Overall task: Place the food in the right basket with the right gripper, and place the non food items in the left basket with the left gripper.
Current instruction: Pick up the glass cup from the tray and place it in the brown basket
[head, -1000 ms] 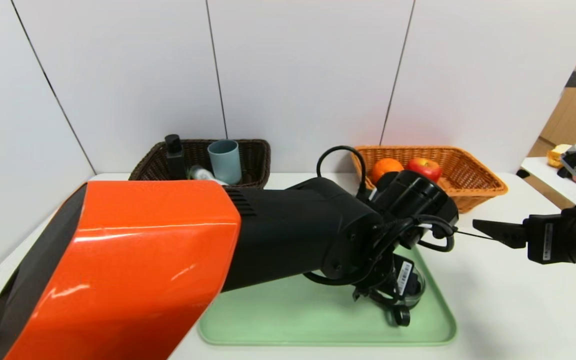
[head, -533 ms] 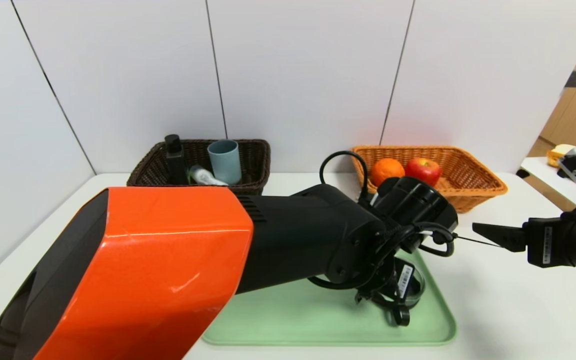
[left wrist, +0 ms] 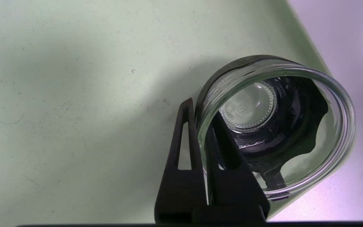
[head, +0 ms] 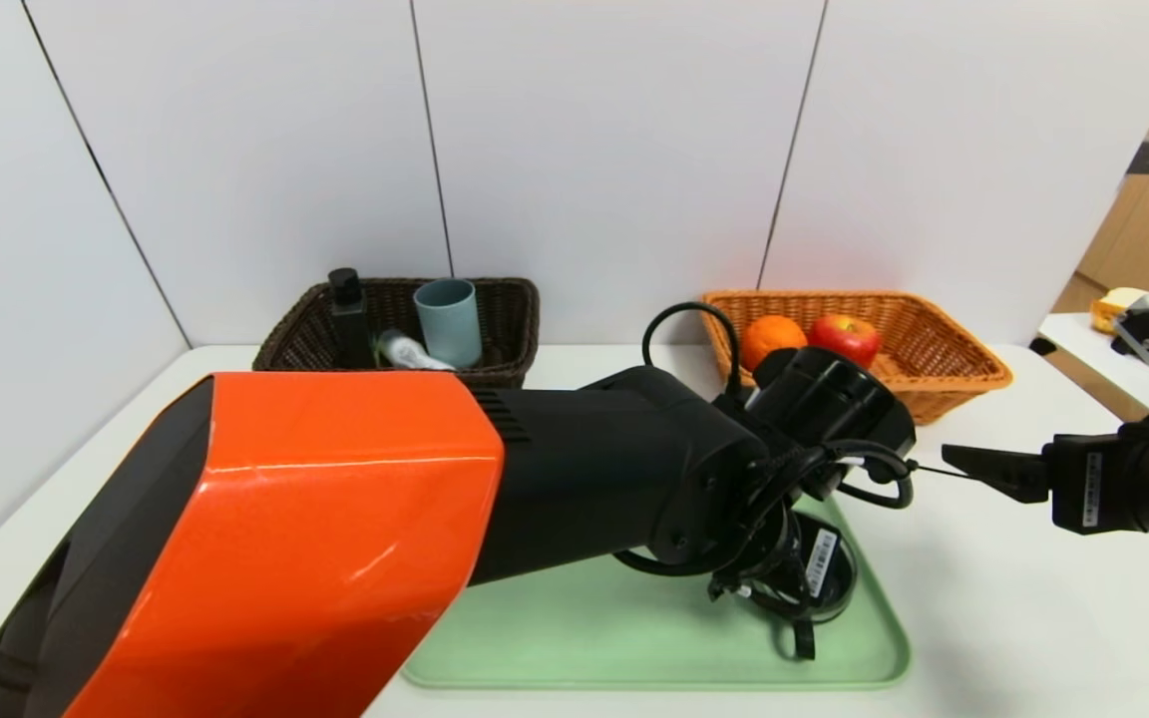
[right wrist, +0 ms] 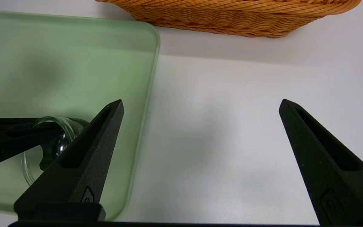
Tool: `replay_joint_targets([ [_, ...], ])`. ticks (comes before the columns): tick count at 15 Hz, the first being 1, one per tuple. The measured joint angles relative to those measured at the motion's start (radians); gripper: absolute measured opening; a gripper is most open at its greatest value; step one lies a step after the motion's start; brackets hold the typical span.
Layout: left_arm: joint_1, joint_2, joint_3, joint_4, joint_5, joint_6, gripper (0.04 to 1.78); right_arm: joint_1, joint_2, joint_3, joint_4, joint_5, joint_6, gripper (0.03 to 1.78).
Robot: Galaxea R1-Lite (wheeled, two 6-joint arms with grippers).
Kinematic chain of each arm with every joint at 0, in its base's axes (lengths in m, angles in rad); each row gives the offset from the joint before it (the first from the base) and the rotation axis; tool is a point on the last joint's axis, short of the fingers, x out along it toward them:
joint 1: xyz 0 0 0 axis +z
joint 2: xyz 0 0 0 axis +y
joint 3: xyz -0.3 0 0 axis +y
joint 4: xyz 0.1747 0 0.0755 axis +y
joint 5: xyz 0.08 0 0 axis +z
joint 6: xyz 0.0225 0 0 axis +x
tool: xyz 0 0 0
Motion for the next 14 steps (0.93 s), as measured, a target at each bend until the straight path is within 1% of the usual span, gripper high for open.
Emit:
replay_joint_targets([
  [5, 0.014, -0.025, 0.0, 0.001, -0.001, -0.004, 0.1, 0.011, 0.0, 0.008, 0.0, 0.0, -0.001, 1.7],
  [10, 0.05, -0.13, -0.01, 0.0, -0.026, -0.051, 0.1, 0.018, 0.001, 0.012, 0.0, 0.0, -0.002, 1.7],
  [12, 0.079, -0.19, -0.01, 0.001, -0.028, -0.066, 0.1, 0.019, 0.001, 0.011, 0.0, 0.0, -0.001, 1.7],
  [14, 0.137, -0.262, -0.01, 0.006, -0.025, -0.07, 0.1, 0.018, 0.001, 0.007, -0.001, -0.001, -0.001, 1.7],
])
